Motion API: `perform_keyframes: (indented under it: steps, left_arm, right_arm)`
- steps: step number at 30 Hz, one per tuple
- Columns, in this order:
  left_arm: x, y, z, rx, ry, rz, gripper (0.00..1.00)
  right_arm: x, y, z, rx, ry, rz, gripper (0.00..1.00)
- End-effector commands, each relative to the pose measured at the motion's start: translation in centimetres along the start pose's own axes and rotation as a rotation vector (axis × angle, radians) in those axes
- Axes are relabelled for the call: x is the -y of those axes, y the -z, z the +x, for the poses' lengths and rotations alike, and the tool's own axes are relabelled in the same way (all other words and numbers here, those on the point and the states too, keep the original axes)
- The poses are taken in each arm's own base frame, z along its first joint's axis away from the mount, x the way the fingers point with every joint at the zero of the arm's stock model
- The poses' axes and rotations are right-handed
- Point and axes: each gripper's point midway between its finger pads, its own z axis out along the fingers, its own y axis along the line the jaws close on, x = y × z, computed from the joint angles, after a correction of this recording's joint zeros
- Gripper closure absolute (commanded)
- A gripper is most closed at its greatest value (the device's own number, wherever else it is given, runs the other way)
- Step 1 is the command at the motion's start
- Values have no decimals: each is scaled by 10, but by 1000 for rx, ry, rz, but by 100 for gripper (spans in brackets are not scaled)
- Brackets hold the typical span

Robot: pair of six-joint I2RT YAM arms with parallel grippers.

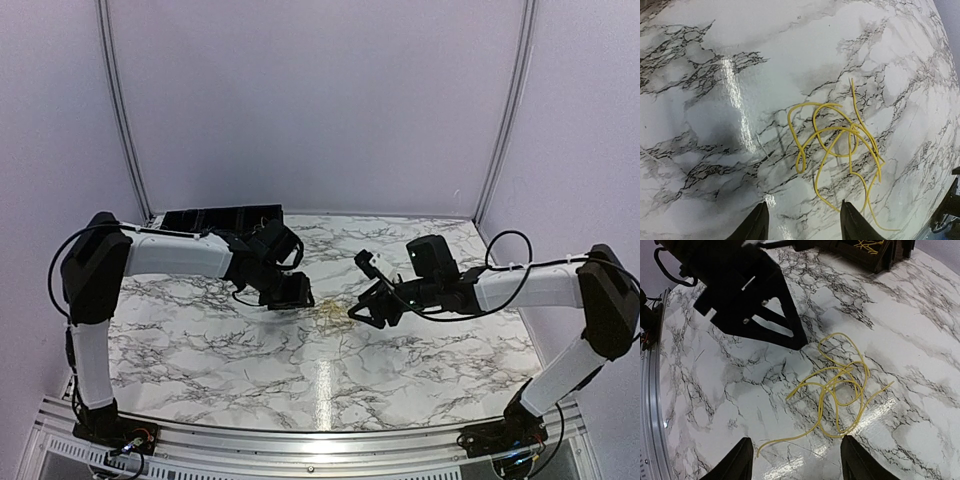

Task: Untangle the cables

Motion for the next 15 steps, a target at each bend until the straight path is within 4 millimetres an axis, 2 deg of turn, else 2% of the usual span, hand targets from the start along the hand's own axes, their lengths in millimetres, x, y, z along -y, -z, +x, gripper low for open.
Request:
perform_keyframes:
  steps: [1, 6, 10, 11, 12, 14, 15]
  left_arm:
    - [13, -15, -12, 13, 61, 44, 51]
    - [14, -39, -18, 4, 50, 40, 63]
    - [26, -52, -27, -3, 27, 79, 86]
    - [28, -51, -30, 7, 15, 82, 96]
    - [30, -48, -34, 20, 4, 82, 100]
    - [34, -35, -43, 62, -32, 72, 100]
    - [41, -22, -50, 90, -53, 82, 100]
  right_arm:
    - [-1, 16, -19, 74, 24, 38, 40]
    - [0, 24, -14, 81, 39, 58, 39]
    - [3, 27, -13, 81, 39, 69, 39]
    - [3, 28, -15, 86, 39, 69, 39]
    - [4, 28, -16, 91, 40, 72, 39]
    - [6, 30, -20, 103, 40, 78, 38]
    - [7, 31, -24, 111, 39, 81, 38]
